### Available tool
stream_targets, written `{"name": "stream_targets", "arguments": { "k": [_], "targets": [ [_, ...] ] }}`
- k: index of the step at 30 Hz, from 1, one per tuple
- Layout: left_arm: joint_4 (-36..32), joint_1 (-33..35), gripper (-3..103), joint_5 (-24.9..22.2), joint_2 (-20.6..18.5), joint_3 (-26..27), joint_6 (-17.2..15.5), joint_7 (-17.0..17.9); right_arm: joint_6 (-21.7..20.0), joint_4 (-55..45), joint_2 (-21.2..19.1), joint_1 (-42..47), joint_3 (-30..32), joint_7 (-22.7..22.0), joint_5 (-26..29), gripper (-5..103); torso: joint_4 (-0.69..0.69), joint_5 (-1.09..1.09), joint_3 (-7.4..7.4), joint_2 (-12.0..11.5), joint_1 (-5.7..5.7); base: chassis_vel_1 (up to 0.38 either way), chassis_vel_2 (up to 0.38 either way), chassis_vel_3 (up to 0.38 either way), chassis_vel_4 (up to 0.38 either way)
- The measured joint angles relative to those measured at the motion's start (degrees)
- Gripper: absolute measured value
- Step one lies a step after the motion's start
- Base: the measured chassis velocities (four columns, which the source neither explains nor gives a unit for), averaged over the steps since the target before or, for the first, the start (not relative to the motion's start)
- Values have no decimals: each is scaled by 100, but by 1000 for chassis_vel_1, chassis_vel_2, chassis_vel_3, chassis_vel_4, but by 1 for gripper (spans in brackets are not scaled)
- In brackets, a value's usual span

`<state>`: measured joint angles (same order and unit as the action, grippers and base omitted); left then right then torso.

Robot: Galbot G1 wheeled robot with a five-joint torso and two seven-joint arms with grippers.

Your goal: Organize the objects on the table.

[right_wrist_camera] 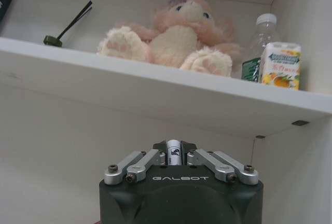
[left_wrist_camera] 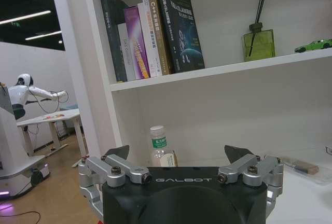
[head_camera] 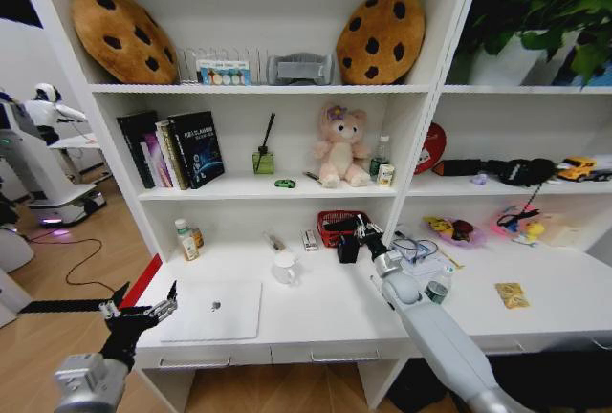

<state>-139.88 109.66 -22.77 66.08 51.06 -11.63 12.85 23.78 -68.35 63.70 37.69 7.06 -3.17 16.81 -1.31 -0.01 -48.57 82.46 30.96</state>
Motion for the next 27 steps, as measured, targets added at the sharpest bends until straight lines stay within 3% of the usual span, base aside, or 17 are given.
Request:
{"name": "stream_targets", "arguments": {
  "k": [8, 13, 22, 27],
  "targets": [
    [0, 0, 100, 0, 0, 0, 0, 0, 291, 820, 316, -385, -126, -34, -137, 14, -2, 0, 1, 0, 0, 0, 0, 0, 0],
    [0, 0, 100, 0, 0, 0, 0, 0, 700, 1694, 704, -715, -143, 106, -248, 14, -1, 1, 1, 0, 0, 0, 0, 0, 0],
    [0, 0, 100, 0, 0, 0, 0, 0, 614, 2099, 743, -957, -168, 179, -32, 10, -1, 0, 1, 0, 0, 0, 0, 0, 0],
    [0, 0, 100, 0, 0, 0, 0, 0, 565, 2144, 724, -975, -193, 255, 108, 22, -2, 1, 1, 0, 0, 0, 0, 0, 0]
  ]
}}
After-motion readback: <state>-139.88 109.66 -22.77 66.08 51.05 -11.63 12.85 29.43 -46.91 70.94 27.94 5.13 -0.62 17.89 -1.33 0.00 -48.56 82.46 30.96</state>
